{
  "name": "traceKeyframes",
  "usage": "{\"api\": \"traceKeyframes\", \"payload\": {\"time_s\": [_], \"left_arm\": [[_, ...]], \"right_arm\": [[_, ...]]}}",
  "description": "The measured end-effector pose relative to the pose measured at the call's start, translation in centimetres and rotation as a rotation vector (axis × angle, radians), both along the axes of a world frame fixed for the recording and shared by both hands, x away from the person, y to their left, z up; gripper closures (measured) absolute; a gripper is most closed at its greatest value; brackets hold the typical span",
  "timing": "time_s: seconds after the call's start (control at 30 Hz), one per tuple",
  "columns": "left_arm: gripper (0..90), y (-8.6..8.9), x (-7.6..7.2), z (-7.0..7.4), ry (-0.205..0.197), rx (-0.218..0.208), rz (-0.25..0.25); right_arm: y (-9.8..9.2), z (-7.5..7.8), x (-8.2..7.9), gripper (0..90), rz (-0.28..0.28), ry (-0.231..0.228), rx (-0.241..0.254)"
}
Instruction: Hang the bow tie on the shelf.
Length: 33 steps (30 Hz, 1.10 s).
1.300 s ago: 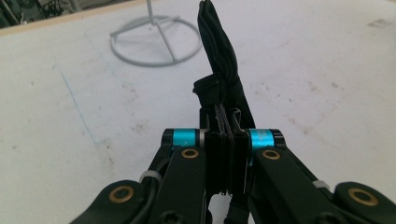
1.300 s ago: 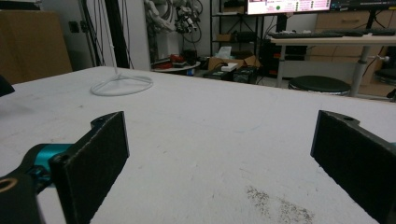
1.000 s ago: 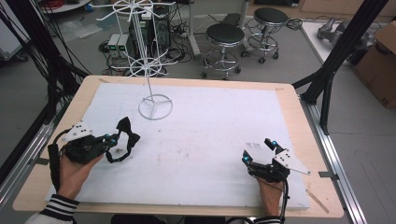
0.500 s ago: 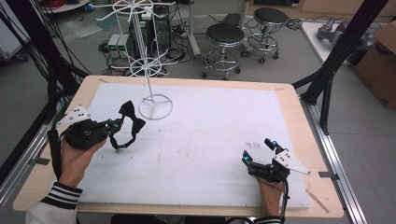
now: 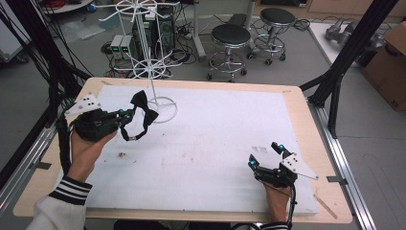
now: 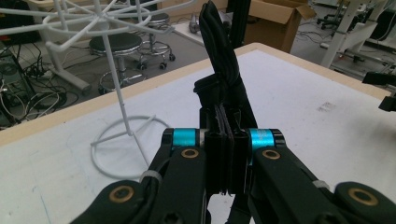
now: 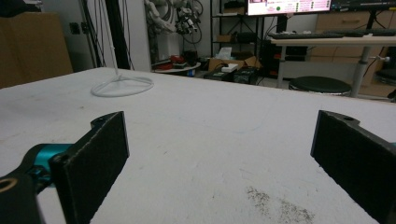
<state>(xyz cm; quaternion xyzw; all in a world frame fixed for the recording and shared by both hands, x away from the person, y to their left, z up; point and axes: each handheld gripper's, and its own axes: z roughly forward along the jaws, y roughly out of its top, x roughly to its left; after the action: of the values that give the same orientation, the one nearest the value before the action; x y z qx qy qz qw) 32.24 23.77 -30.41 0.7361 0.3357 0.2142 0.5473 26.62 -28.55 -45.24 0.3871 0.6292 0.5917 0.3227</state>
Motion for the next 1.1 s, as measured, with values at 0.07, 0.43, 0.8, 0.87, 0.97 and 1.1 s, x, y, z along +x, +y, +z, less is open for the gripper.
{"api": "traceKeyframes", "payload": {"time_s": [0.07,0.43,0.8,0.87,0.97,1.1], "left_arm": [[88.4,-0.2,0.2,0.4,-0.004,-0.007,-0.002],[88.4,-1.5,1.8,1.8,-0.026,-0.041,0.005],[88.4,-1.7,3.8,2.2,-0.029,-0.046,0.043],[88.4,-1.6,4.1,2.1,-0.033,-0.047,0.052],[88.4,-1.3,4.8,1.9,-0.021,-0.072,0.062],[88.4,-1.4,5.7,1.4,-0.011,-0.058,0.077]], "right_arm": [[0.0,0.0,0.0,3.2,0.000,0.000,0.000],[-0.1,0.0,0.0,3.2,0.002,-0.002,0.002],[-0.1,0.0,0.0,3.2,0.002,-0.004,0.008],[-0.1,0.0,0.0,3.2,0.000,-0.001,0.010],[-0.1,0.0,0.0,3.2,0.000,0.000,0.012],[-0.1,0.0,0.0,3.2,-0.001,0.000,0.012]]}}
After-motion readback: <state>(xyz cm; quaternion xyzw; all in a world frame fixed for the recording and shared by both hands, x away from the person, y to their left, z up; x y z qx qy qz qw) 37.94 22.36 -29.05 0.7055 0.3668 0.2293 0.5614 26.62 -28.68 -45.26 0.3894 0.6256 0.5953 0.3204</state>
